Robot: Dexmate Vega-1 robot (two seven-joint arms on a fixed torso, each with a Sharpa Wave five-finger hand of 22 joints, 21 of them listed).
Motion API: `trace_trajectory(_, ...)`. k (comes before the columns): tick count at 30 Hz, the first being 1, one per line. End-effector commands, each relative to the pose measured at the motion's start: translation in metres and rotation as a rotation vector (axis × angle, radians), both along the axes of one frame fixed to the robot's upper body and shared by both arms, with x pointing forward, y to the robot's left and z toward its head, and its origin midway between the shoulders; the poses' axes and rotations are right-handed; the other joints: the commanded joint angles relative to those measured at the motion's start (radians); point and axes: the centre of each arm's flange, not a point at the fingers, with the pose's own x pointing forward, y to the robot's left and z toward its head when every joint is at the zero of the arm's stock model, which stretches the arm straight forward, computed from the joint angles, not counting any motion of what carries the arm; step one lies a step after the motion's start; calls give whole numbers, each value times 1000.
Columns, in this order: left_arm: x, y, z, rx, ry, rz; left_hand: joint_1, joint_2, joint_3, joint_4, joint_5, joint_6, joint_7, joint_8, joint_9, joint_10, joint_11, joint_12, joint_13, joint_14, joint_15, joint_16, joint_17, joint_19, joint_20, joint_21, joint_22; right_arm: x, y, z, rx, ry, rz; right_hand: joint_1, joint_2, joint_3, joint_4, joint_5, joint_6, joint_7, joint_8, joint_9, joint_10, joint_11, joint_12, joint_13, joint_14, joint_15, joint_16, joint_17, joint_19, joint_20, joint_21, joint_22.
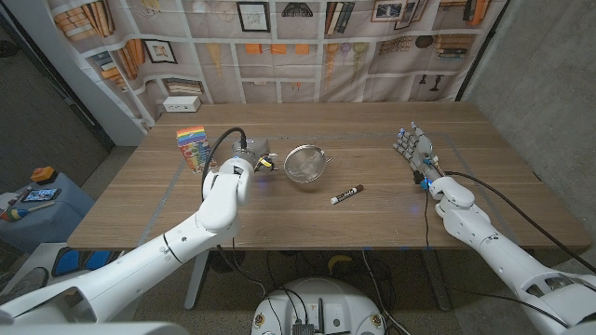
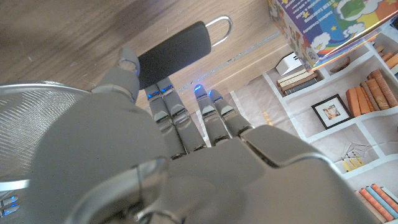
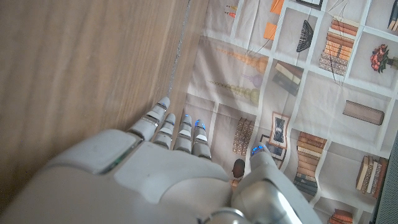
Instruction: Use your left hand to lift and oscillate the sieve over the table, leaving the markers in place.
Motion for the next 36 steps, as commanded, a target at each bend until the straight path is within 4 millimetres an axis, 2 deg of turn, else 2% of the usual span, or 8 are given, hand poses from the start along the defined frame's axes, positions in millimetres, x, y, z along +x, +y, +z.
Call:
trace_trajectory(1, -6, 0, -1, -45, -89, -42, 18, 43, -1, 6, 5, 188, -19, 6, 3, 35, -20, 6, 4, 5, -160, 4, 4, 7, -38, 3, 3, -2, -1, 1, -3, -2, 0, -2, 24, 3, -1, 2, 9, 0, 3, 4, 7, 2, 2, 2, 4, 4, 2, 0, 4, 6, -1, 3)
trace_trajectory(36, -8, 5, -10, -150, -349, -199, 20, 51, -3, 8, 5, 192, -14, 8, 3, 43, -20, 7, 5, 25, -161, 11, 6, 8, -41, 2, 2, -1, -1, 3, -8, 4, 1, -3, 24, 4, -1, 2, 9, -1, 3, 4, 9, 2, 3, 2, 4, 3, 3, 0, 6, 7, 0, 3)
